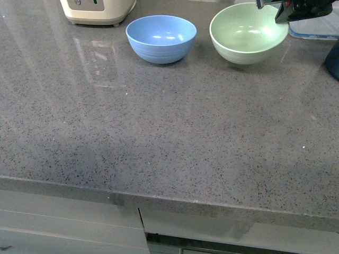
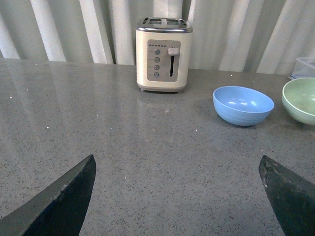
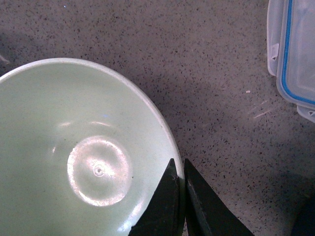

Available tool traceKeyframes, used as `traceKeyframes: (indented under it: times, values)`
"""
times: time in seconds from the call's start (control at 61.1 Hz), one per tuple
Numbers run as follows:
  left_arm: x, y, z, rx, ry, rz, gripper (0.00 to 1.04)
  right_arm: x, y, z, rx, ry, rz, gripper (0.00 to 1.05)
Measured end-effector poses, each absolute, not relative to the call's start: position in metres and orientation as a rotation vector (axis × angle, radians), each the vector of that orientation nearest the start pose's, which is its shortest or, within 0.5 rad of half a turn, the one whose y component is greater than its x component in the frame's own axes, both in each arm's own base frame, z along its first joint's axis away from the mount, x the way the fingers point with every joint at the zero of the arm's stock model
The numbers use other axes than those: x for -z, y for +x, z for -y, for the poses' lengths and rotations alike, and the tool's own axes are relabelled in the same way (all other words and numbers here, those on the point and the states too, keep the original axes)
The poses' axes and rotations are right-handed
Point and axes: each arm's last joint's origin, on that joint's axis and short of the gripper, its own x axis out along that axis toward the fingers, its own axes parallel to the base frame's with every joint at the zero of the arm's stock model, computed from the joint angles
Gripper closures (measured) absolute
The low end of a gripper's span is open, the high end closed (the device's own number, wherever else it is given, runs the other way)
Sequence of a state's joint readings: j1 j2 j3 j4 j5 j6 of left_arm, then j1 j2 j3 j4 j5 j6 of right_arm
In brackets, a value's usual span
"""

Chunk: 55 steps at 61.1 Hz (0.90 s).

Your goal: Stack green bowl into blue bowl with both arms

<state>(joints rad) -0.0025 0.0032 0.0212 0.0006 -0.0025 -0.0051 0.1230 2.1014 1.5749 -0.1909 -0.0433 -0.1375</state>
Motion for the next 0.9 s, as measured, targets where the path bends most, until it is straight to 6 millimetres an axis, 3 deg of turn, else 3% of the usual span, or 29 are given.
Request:
traceKeyframes:
  times: [0.409, 0.9]
  values:
    - [-0.171, 0.097, 0.0, 0.0, -0.005, 0.019, 0.07, -0.245, 0.46, -0.088, -0.288, -0.179, -0.632, 1.04]
    - [-0.171, 0.097, 0.0, 0.0, -0.005, 0.019, 0.07, -0.259, 0.446, -0.15, -0.401, -0.209, -0.596, 1.04]
